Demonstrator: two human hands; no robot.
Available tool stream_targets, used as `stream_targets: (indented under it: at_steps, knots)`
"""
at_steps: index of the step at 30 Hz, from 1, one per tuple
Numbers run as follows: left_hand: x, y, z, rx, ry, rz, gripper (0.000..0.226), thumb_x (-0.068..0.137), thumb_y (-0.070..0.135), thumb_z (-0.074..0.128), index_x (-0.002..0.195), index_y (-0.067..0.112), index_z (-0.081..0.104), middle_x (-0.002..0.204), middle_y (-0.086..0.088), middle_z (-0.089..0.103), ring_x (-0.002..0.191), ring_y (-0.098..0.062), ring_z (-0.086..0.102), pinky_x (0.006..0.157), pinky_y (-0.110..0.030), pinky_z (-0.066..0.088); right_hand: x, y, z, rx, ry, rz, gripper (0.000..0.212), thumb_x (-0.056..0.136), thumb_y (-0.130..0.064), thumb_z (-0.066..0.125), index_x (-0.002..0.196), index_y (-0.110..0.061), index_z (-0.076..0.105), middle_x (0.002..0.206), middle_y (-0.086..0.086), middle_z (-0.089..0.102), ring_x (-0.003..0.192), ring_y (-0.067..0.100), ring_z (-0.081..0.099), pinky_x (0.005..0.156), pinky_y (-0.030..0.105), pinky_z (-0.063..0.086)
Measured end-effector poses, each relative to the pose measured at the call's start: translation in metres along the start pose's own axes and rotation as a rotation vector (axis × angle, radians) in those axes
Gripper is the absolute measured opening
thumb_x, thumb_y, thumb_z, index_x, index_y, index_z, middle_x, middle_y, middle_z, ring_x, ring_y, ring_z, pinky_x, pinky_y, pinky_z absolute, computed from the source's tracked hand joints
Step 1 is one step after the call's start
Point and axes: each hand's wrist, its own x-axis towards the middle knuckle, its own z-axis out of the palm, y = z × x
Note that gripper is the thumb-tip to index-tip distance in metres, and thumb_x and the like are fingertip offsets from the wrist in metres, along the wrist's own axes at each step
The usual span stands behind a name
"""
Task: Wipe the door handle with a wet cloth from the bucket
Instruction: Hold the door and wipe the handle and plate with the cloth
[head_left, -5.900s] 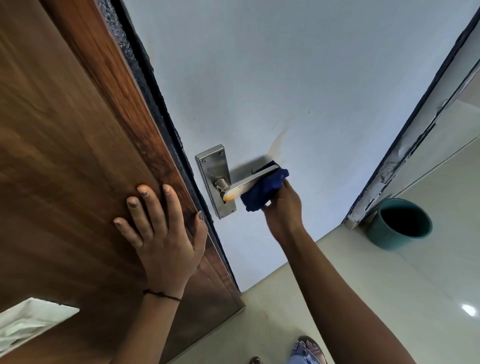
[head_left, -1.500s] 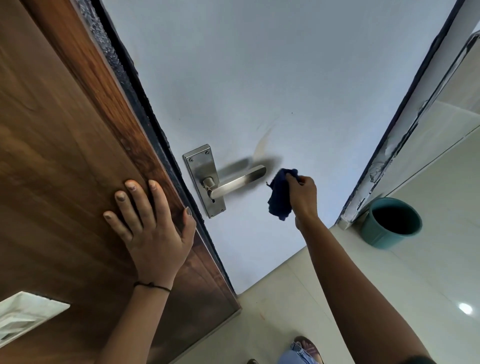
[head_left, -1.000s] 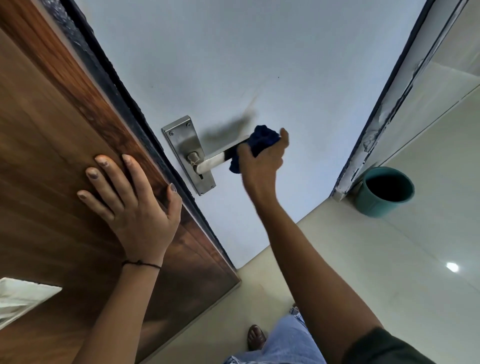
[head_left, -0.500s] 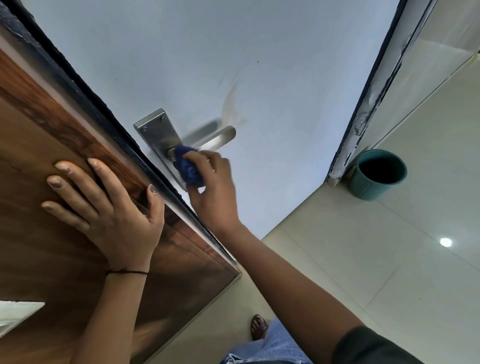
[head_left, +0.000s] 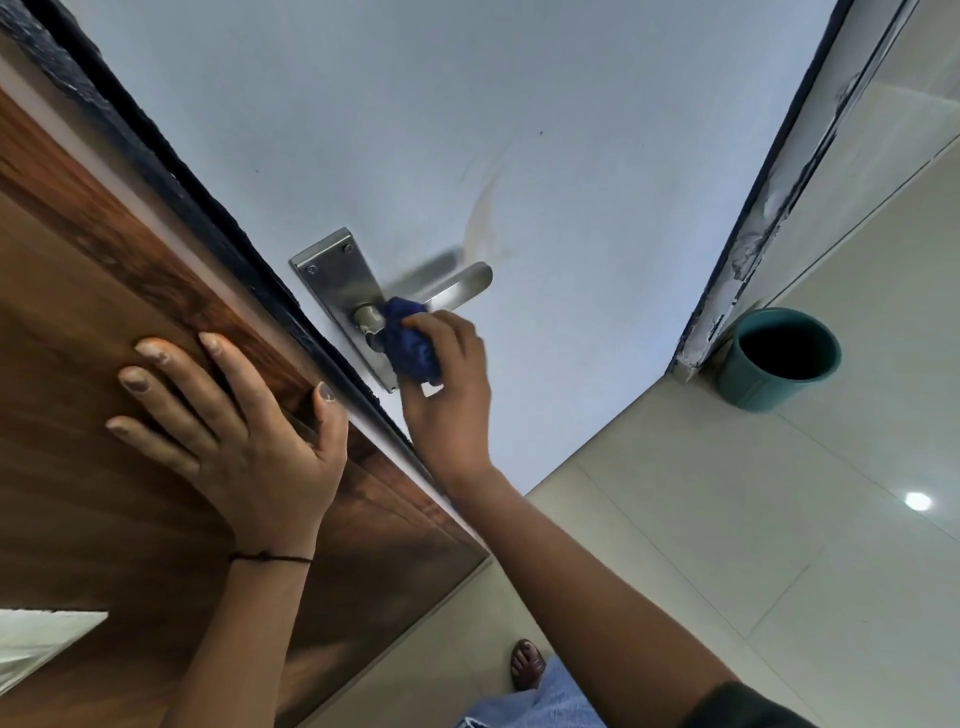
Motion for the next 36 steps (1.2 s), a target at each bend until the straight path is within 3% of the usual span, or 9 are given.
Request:
stream_targets:
  at_steps: [5,9,12,16,21,24,29,33,36]
  knots:
    - [0.002,0.001,-0.002,0.028,-0.004,0.007,0.083,0.091,0.039,0.049,0.153,0.005,0.006,0.142,-0.042,0.031,0.131,-0.052,0.017,0.102,-0.073,0.018,0.05,0.012,-0.033,0.325,0.227,0.406,0.035,0.077,0.003,0.064,0.109,-0.012,0.059,0.105,0.001,0.062,0.085,0.006,0.057,0.078,0.019,0.05]
    - [0.003,0.002,-0.002,0.033,-0.009,0.008,0.08,0.091,0.039,0.048,0.151,0.001,0.012,0.141,-0.043,0.032,0.13,-0.051,0.016,0.101,-0.073,0.019,0.059,0.022,-0.041,0.707,0.133,0.718,0.034,0.085,0.007,0.059,0.109,-0.017,0.053,0.11,0.004,0.06,0.089,0.019,0.063,0.083,0.045,0.06]
    - [0.002,0.002,-0.003,0.035,-0.004,0.0,0.078,0.091,0.039,0.048,0.149,-0.002,0.015,0.14,-0.043,0.032,0.13,-0.052,0.016,0.101,-0.073,0.019,0.044,0.016,-0.026,1.026,-0.012,0.887,0.037,0.085,0.013,0.051,0.103,-0.02,0.052,0.101,0.004,0.062,0.081,0.023,0.064,0.075,0.044,0.058]
    - [0.003,0.004,-0.004,0.036,-0.016,-0.018,0.077,0.091,0.038,0.049,0.148,-0.003,0.018,0.14,-0.044,0.032,0.129,-0.055,0.02,0.1,-0.074,0.019,0.025,0.011,-0.011,1.178,-0.135,0.964,0.042,0.083,0.015,0.054,0.107,-0.019,0.053,0.111,0.007,0.061,0.097,0.031,0.063,0.076,0.043,0.061]
    - [0.004,0.015,-0.004,0.022,-0.04,-0.059,0.077,0.088,0.031,0.05,0.146,-0.005,0.015,0.14,-0.048,0.028,0.128,-0.06,0.018,0.105,-0.072,0.01,0.035,0.013,-0.035,0.809,-0.409,0.833,0.043,0.08,0.016,0.06,0.109,-0.015,0.052,0.108,0.008,0.059,0.085,0.026,0.065,0.074,0.041,0.062]
    - [0.009,0.035,-0.005,-0.096,-0.051,-0.177,0.08,0.085,0.023,0.053,0.143,-0.013,0.011,0.14,-0.052,0.019,0.13,-0.064,0.012,0.115,-0.048,-0.013,0.034,0.015,-0.059,0.329,-0.637,0.605,0.05,0.077,0.006,0.069,0.116,-0.019,0.054,0.113,0.006,0.059,0.099,0.023,0.062,0.079,0.034,0.061]
    - [0.009,0.107,-0.003,-0.419,-0.161,-0.084,0.08,0.083,0.021,0.052,0.143,-0.013,0.013,0.145,-0.047,0.016,0.138,-0.051,0.006,0.119,-0.04,-0.007,0.052,0.033,-0.134,0.123,-0.417,0.628,0.064,0.072,-0.006,0.077,0.127,-0.023,0.051,0.123,0.004,0.061,0.108,0.021,0.062,0.091,0.039,0.057]
    - [0.002,0.2,0.005,-0.964,-0.639,-0.046,0.069,0.095,0.023,0.053,0.152,0.01,0.019,0.161,0.001,0.012,0.149,-0.014,0.009,0.122,-0.033,0.011,0.077,0.048,-0.228,0.148,-0.333,0.648,0.068,0.069,0.001,0.077,0.126,-0.027,0.053,0.114,0.004,0.07,0.102,0.019,0.067,0.083,0.034,0.058]
    - [0.003,0.277,0.002,-1.393,-1.077,-0.305,0.054,0.089,0.039,0.057,0.14,0.026,0.046,0.145,0.014,0.047,0.136,-0.002,0.04,0.11,-0.023,0.035,0.095,0.051,-0.304,0.214,-0.262,0.642,0.066,0.064,-0.003,0.081,0.121,-0.029,0.059,0.108,0.002,0.075,0.099,0.019,0.071,0.078,0.029,0.058]
